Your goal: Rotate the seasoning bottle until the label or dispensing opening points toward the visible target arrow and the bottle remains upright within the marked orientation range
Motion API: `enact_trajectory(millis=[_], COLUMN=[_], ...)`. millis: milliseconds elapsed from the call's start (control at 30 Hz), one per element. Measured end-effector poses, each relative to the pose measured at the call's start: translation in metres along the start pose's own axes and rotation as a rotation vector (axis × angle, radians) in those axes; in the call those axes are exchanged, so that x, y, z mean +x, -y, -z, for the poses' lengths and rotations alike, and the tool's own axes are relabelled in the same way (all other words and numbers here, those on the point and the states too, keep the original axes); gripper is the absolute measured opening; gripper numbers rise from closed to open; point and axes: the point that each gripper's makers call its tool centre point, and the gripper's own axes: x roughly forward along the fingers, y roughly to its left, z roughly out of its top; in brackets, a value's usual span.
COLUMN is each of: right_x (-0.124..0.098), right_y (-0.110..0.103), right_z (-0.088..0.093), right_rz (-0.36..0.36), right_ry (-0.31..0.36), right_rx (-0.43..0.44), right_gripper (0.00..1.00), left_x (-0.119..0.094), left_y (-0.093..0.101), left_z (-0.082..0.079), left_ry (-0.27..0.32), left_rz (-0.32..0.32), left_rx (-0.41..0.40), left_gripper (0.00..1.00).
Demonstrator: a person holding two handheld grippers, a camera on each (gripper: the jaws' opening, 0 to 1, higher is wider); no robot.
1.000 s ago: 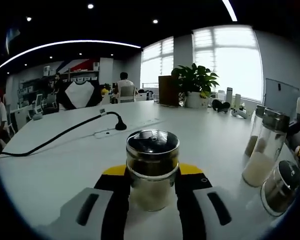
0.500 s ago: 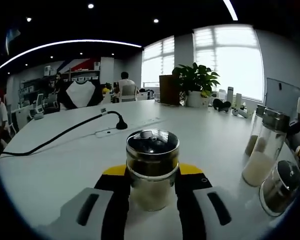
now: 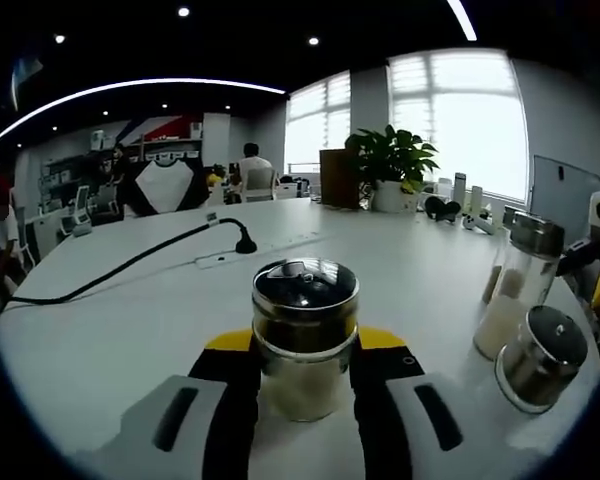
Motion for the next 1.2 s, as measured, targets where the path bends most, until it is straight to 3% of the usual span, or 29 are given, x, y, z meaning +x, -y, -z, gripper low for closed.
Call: enact_trajectory(millis=[1200], right_x=[0.005], right_y=[-0.006], right_z=[-0.003], right_rz=[-0.021], right_ry=[0.004], right_rx=[0.0], right_gripper=[0.7], left_x=[-0.078], left_y=[0.019], left_z=[0.023], left_ry=[0.023], left_rz=[-0.035], left_rx=[-0.009], left_gripper=[0.37])
